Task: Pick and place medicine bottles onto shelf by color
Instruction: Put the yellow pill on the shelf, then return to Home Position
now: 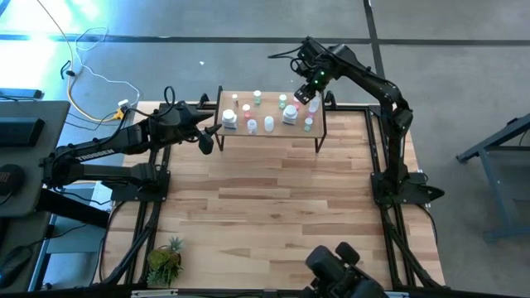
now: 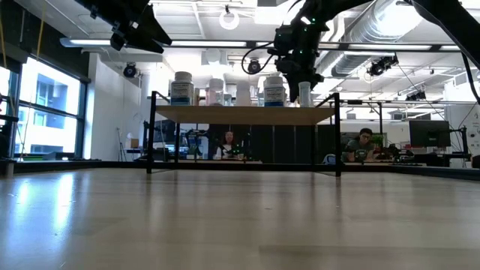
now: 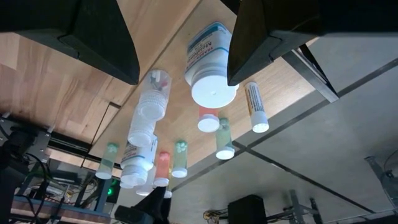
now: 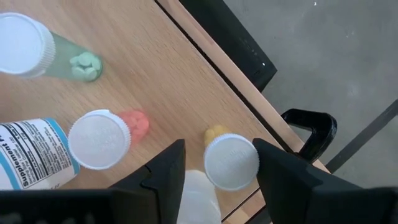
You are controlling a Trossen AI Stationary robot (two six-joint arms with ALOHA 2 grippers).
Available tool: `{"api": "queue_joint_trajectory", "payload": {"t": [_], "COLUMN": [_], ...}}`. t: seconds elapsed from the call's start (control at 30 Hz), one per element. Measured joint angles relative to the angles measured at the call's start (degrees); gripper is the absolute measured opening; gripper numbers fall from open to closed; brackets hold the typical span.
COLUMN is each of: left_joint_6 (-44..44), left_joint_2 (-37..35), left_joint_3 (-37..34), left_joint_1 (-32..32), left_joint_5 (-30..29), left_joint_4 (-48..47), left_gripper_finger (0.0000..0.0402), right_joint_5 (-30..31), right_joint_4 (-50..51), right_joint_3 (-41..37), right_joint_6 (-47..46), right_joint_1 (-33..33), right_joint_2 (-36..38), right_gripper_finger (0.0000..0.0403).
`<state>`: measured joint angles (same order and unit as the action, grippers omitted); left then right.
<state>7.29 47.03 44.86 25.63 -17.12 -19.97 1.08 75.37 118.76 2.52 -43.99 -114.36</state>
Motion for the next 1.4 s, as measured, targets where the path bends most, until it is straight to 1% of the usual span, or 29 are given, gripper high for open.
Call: {"api": "queue_joint_trajectory", "payload": {"t": [0.43,0.53,0.67,0.8,1.03,1.17,1.4], "left_joint_6": [0.21,1.78,4.25,4.71,4.73,5.02,7.64], "left_joint_2": [0.00,0.00,0.00,0.00,-1.20,-4.13,-13.48], "left_joint_3": [0.00,0.00,0.00,0.00,-0.18,-2.78,-12.17], "left_joint_1": [0.00,0.00,-0.31,-1.68,-5.56,-7.97,-10.58], "left_joint_5": [0.68,0.71,3.73,7.19,7.64,7.92,9.25], "left_joint_4": [0.02,0.04,0.55,0.52,0.22,2.69,6.96], "left_gripper_finger": [0.0232,0.0232,0.0232,0.0232,0.0232,0.0232,0.0232], "right_joint_5": [0.00,0.00,0.00,0.00,0.00,-0.04,-0.04], "right_joint_4": [-1.88,-2.71,-3.96,-5.74,-7.40,-7.99,-13.61], "right_joint_3": [0.00,0.00,0.00,0.00,0.00,0.00,0.02], "right_joint_6": [-0.04,-0.02,0.36,-0.20,-3.08,-5.65,-7.82], "right_joint_1": [-1.65,-1.79,-1.90,-1.90,-0.90,1.40,8.00], "right_joint_2": [2.79,3.60,5.03,7.10,11.98,14.98,19.17], "right_gripper_finger": [0.0177,0.0177,0.0177,0.0177,0.0177,0.0177,0.0177]}}
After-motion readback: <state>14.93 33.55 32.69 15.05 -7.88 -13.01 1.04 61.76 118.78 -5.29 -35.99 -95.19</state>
